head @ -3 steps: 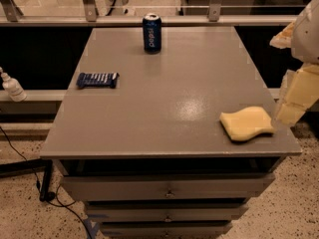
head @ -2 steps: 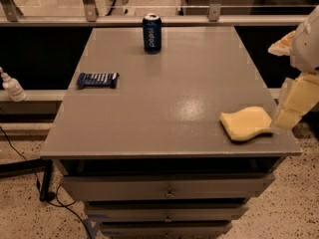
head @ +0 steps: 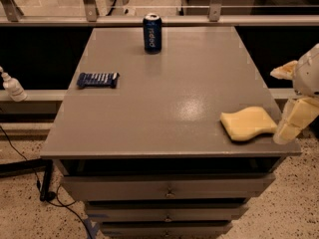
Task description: Move sponge near pepsi can
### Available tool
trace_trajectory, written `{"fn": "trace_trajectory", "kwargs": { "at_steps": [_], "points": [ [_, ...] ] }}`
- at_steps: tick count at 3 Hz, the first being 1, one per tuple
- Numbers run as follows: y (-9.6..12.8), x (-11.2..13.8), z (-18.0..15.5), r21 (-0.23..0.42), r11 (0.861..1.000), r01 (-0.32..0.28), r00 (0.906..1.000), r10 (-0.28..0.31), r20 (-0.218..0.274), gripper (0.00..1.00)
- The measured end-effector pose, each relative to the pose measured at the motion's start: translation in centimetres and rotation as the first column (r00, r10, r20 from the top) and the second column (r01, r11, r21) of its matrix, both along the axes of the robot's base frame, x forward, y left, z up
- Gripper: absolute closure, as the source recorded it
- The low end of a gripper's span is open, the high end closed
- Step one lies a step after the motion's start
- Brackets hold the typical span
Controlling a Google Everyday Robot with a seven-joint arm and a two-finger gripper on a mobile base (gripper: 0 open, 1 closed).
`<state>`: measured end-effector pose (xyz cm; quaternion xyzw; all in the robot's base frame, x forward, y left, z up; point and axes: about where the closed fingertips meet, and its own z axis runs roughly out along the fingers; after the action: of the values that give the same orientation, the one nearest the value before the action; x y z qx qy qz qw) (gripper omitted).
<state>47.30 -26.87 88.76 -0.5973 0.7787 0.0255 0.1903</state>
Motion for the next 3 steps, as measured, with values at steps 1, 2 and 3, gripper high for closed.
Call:
{"fn": "trace_trajectory", "kwargs": {
  "at_steps": [1, 2, 3],
  "points": [
    [-1.4, 0.9, -2.9, 0.035, 0.999, 0.007, 0.9995, -0.006, -0.029, 0.00],
    [-1.0, 1.1, -5.0, 0.071, 0.997, 0.009, 0.9983, -0.005, -0.057, 0.00],
    [0.2, 1.0, -6.4, 0.106, 0.994, 0.002, 0.9973, 0.006, -0.073, 0.16]
  ]
}}
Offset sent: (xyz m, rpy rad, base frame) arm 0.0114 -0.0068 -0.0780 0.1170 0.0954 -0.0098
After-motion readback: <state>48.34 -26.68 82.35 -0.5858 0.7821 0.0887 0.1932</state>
